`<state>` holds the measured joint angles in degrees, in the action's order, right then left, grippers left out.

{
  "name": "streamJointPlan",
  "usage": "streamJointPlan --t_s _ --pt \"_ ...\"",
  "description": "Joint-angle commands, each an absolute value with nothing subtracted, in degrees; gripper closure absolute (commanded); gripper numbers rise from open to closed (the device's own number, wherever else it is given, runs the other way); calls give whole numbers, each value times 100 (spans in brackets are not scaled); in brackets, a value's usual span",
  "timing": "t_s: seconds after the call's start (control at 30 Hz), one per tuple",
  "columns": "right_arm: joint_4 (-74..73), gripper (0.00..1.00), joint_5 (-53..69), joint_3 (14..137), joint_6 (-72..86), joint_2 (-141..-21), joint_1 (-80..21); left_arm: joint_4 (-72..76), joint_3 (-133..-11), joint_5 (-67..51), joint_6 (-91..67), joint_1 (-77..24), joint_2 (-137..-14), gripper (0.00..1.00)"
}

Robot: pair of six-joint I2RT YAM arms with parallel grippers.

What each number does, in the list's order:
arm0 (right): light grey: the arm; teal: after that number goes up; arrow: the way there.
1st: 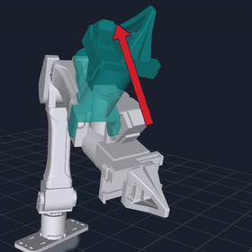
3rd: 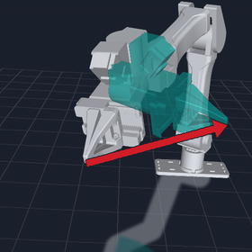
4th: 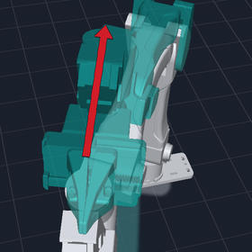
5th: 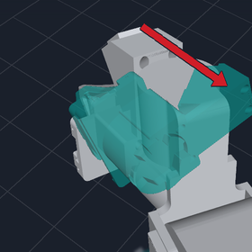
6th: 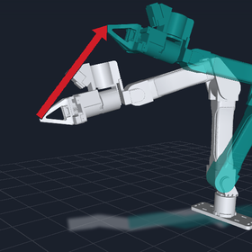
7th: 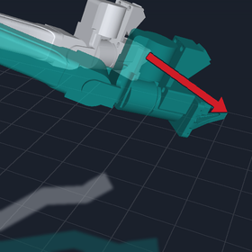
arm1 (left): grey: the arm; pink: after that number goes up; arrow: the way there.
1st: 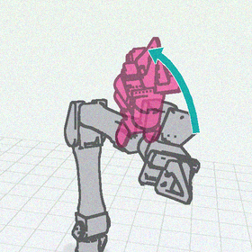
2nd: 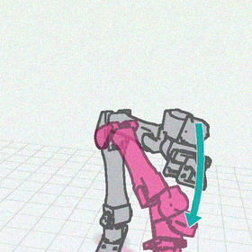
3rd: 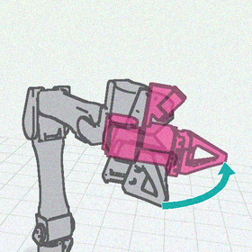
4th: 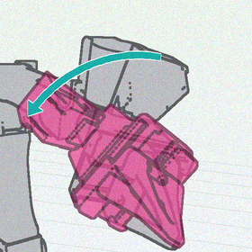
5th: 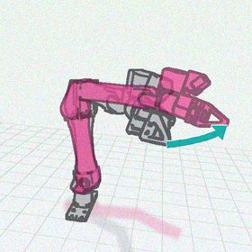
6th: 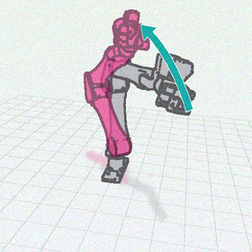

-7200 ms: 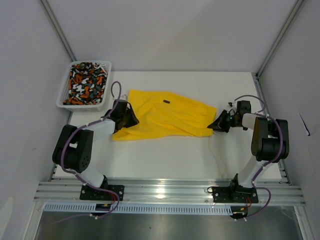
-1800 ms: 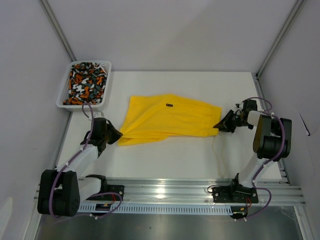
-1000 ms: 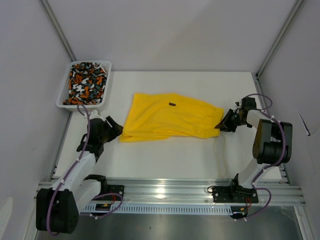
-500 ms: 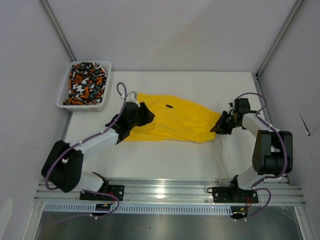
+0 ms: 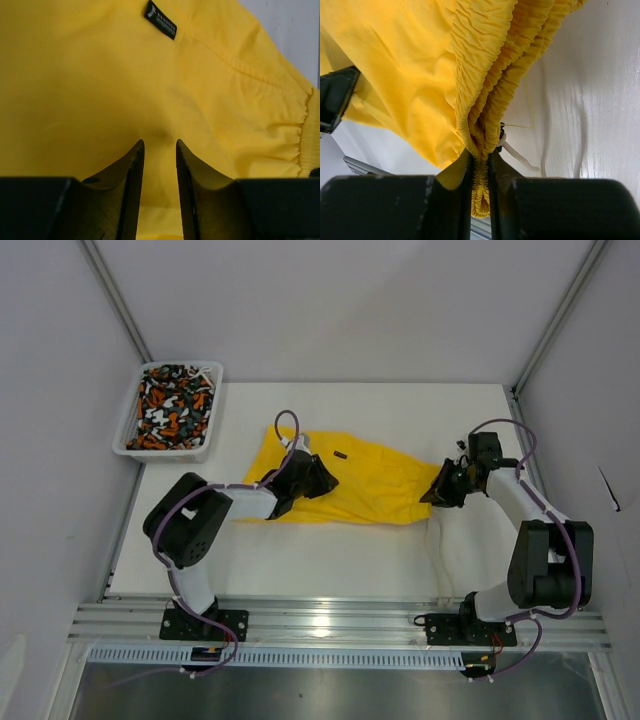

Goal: Fold and stack the shorts

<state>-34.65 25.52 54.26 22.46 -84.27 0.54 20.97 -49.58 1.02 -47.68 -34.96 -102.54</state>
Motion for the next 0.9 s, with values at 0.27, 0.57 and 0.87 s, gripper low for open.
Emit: streamJointPlan --t_s 0.27,0.57,0.87 --pt "-3999 100 2373 6679 2364 -8121 -606 2646 -5098 404 -5045 -4420 -10608 70" --pt "-4192 99 2268 7672 2575 -8270 -1466 2426 -5159 598 -5133 -4553 -10635 72" --pt "-3755 98 2320 6760 2724 -7841 -1293 2119 -5282 676 -4914 -4553 -10591 72"
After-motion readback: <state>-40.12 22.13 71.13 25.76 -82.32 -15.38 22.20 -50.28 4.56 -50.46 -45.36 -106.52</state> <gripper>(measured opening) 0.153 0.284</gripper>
